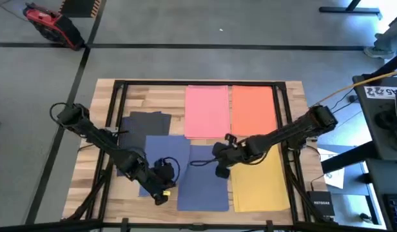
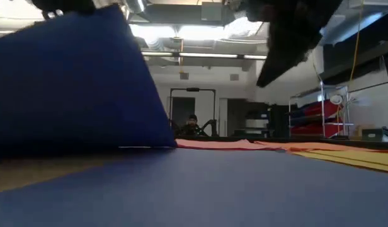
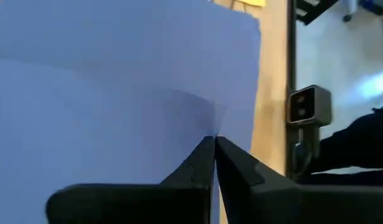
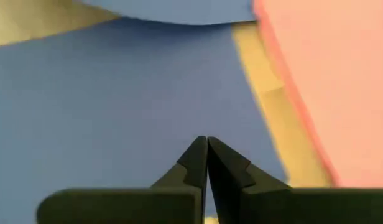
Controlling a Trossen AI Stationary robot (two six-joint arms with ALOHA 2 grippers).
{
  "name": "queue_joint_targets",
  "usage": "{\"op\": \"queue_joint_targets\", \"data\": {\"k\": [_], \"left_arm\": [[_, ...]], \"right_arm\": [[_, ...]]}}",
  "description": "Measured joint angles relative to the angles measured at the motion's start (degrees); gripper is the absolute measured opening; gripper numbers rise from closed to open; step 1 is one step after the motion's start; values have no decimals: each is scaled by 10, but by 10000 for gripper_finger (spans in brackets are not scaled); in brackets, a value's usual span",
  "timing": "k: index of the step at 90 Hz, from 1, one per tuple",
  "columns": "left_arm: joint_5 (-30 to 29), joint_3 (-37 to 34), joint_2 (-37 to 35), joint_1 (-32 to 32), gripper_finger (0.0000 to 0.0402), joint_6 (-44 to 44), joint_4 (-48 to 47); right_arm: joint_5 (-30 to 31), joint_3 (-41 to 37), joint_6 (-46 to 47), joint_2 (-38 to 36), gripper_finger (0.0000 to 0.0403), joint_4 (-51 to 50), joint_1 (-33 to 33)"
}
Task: Organize paper
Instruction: Put all of the blue paper at the lower center of the table
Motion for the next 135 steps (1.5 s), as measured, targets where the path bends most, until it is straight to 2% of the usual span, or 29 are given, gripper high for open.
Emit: {"op": "queue_joint_targets", "data": {"k": [30, 48, 73, 102, 119, 135], "left_arm": [[8, 1, 54, 69, 0, 55, 145], [43, 54, 111, 88, 0, 86, 157], [49, 141, 197, 91, 0, 103, 163], [103, 206, 274, 85, 0, 119, 186], [139, 235, 301, 82, 0, 146, 185], [147, 257, 309, 83, 0, 161, 185]], "right_arm": [[0, -137, 44, -170, 1, -2, 26], [-1, -172, 71, -229, 1, -15, 26], [-1, -173, 77, -236, 1, -34, 26], [-1, -173, 115, -236, 1, -71, 26], [-1, -173, 127, -236, 1, -74, 26], [-1, -173, 127, -236, 1, -75, 26]]}}
